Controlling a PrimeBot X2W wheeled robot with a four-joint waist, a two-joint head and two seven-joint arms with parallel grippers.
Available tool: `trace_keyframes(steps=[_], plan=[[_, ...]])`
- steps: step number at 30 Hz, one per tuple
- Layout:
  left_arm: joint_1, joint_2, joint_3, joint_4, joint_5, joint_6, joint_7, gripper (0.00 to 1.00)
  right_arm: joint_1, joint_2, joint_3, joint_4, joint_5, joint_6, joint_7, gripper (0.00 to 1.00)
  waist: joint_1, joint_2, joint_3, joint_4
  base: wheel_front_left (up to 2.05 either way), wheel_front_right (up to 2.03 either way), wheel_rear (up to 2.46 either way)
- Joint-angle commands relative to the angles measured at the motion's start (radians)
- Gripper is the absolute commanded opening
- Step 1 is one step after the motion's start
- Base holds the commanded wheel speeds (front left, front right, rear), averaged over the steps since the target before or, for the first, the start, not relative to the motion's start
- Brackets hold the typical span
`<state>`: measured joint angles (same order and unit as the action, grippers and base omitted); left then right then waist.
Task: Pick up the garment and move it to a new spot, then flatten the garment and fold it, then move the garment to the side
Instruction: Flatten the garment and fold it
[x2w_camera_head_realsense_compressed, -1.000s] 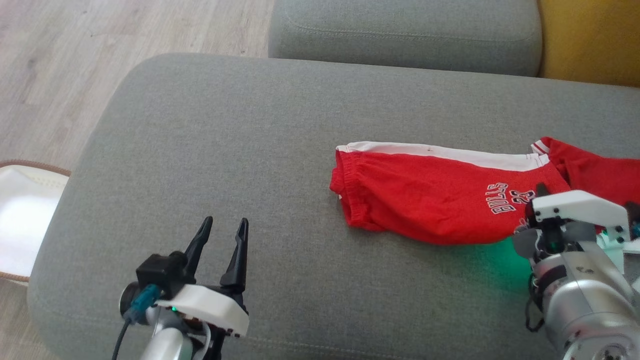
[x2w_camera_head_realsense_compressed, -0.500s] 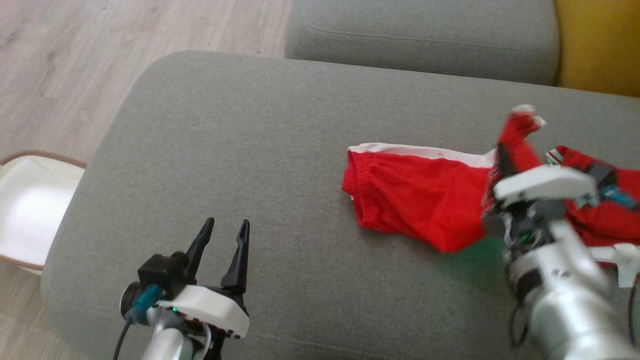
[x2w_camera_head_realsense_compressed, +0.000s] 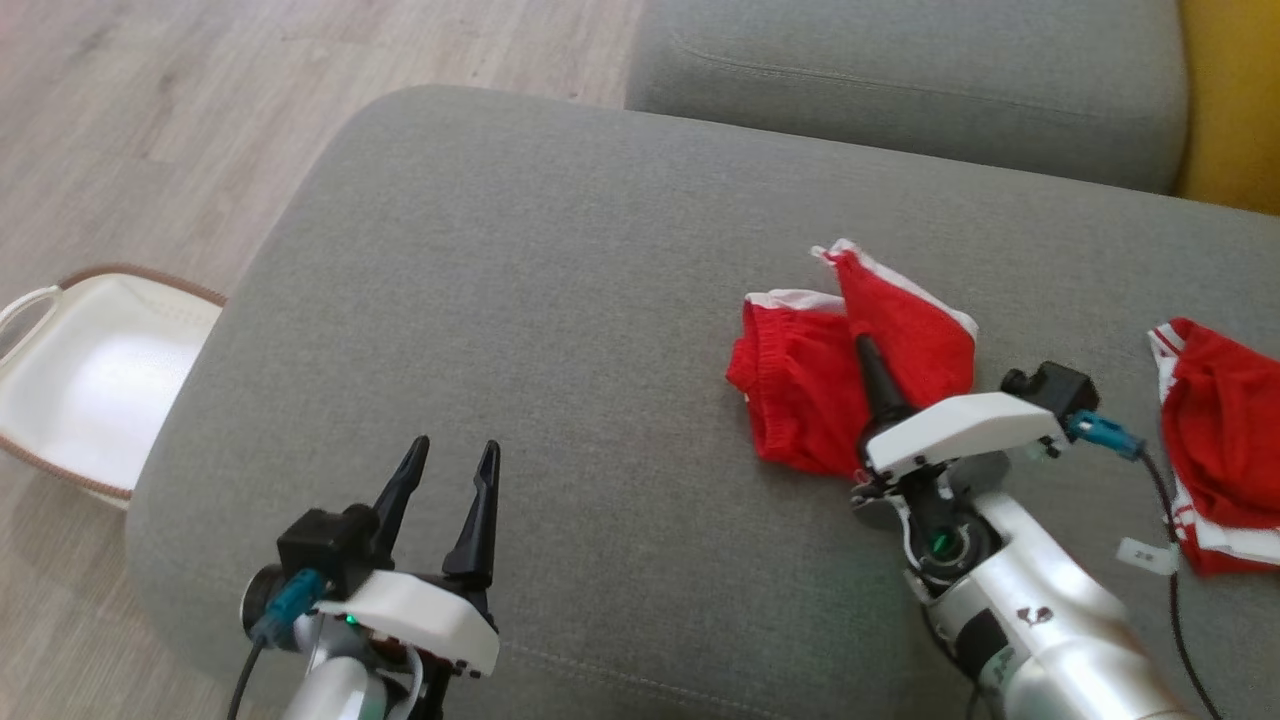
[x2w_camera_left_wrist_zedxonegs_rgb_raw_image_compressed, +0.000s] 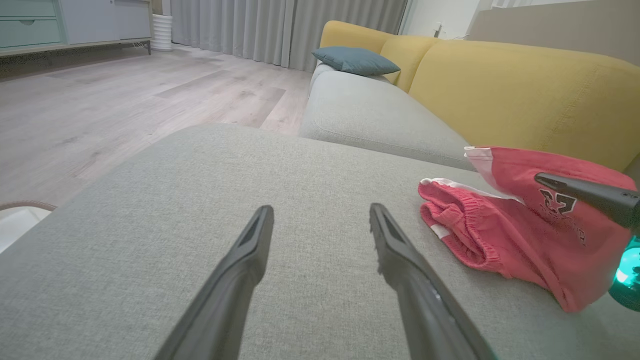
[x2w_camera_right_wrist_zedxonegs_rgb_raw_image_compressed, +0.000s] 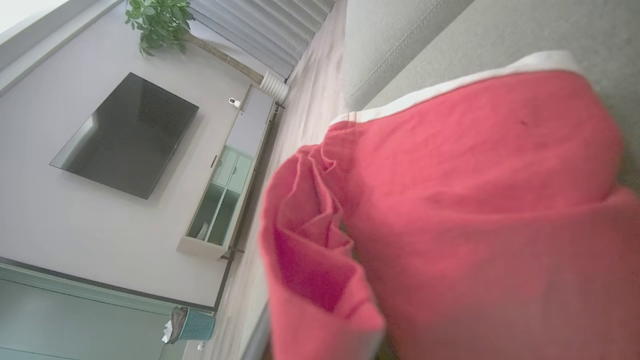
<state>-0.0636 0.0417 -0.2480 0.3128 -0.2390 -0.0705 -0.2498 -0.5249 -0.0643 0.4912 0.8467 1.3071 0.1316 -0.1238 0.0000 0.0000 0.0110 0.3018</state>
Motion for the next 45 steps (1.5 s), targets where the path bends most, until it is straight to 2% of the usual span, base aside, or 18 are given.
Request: trace_keyframes(steps=[1, 9, 10, 11, 16, 22, 27, 30, 33, 38, 40, 42, 45], plan=[[-0.039, 0.009, 0.026, -0.030, 0.005, -0.001, -0.012, 1.00, -0.051, 0.014, 0.029, -0.033, 0.011, -0.001, -0.014, 0.00, 0.0000, 0.0000, -0.001, 0.007, 0.00, 0.00, 0.00], [-0.035, 0.009, 0.022, -0.028, 0.002, 0.002, -0.012, 1.00, -0.079, 0.014, 0.154, -0.003, 0.058, -0.001, -0.057, 0.00, 0.0000, 0.0000, 0.005, 0.032, 0.00, 0.00, 0.00], [-0.035, 0.009, 0.021, -0.028, 0.001, 0.002, -0.012, 1.00, -0.086, 0.014, 0.166, 0.007, 0.056, -0.001, -0.065, 0.95, 0.0000, 0.0000, 0.007, 0.034, 0.00, 0.00, 0.00], [-0.036, 0.009, 0.020, -0.028, 0.000, 0.003, -0.012, 1.00, -0.093, 0.014, 0.174, 0.016, 0.056, -0.001, -0.072, 1.00, 0.0000, 0.0000, 0.009, 0.036, 0.00, 0.00, 0.00], [-0.040, 0.009, 0.020, -0.028, -0.006, 0.005, -0.012, 1.00, -0.109, 0.014, 0.243, 0.025, 0.066, -0.001, -0.075, 1.00, 0.0000, 0.0000, 0.019, 0.043, 0.00, 0.00, 0.00], [-0.043, 0.009, 0.019, -0.028, -0.010, 0.009, -0.012, 1.00, -0.090, 0.014, 0.359, 0.041, 0.113, -0.001, 0.033, 1.00, 0.0000, 0.0000, 0.024, 0.039, 0.00, 0.00, 0.00], [-0.045, 0.009, 0.027, -0.027, -0.007, 0.011, -0.012, 1.00, -0.095, 0.014, 0.449, 0.059, 0.154, -0.001, 0.122, 1.00, 0.0000, 0.0000, 0.022, 0.007, 0.00, 0.00, 0.00], [-0.046, 0.009, 0.033, -0.029, -0.005, 0.011, -0.012, 1.00, -0.108, 0.014, 0.471, 0.057, 0.161, -0.001, 0.117, 1.00, 0.0000, 0.0000, 0.021, -0.013, 0.00, 0.00, 0.00], [-0.048, 0.009, 0.042, -0.037, -0.003, 0.009, -0.012, 1.00, -0.140, 0.014, 0.493, 0.044, 0.150, -0.001, 0.067, 1.00, 0.0000, 0.0000, 0.018, -0.051, 0.00, 0.00, 0.00], [-0.057, 0.009, 0.072, -0.080, -0.006, 0.008, -0.012, 1.00, -0.217, 0.008, 0.519, 0.072, 0.030, -0.001, -0.088, 1.00, 0.0000, 0.0000, 0.014, -0.129, 0.00, 0.00, 0.00], [-0.063, 0.009, 0.090, -0.115, -0.015, 0.009, -0.012, 1.00, -0.263, -0.031, 0.520, 0.121, -0.093, -0.001, -0.131, 1.00, 0.0000, 0.0000, 0.008, -0.175, 0.00, 0.00, 0.00], [-0.066, 0.009, 0.100, -0.139, -0.020, 0.012, -0.012, 1.00, -0.290, -0.062, 0.470, 0.144, -0.173, -0.001, -0.137, 1.00, 0.0000, 0.0000, 0.005, -0.202, 0.00, 0.00, 0.00], [-0.076, 0.009, 0.110, -0.171, -0.026, 0.017, -0.012, 1.00, -0.299, -0.116, 0.334, 0.124, -0.345, -0.001, -0.137, 1.00, 0.0000, 0.0000, 0.005, -0.235, 0.00, 0.00, 0.00]])
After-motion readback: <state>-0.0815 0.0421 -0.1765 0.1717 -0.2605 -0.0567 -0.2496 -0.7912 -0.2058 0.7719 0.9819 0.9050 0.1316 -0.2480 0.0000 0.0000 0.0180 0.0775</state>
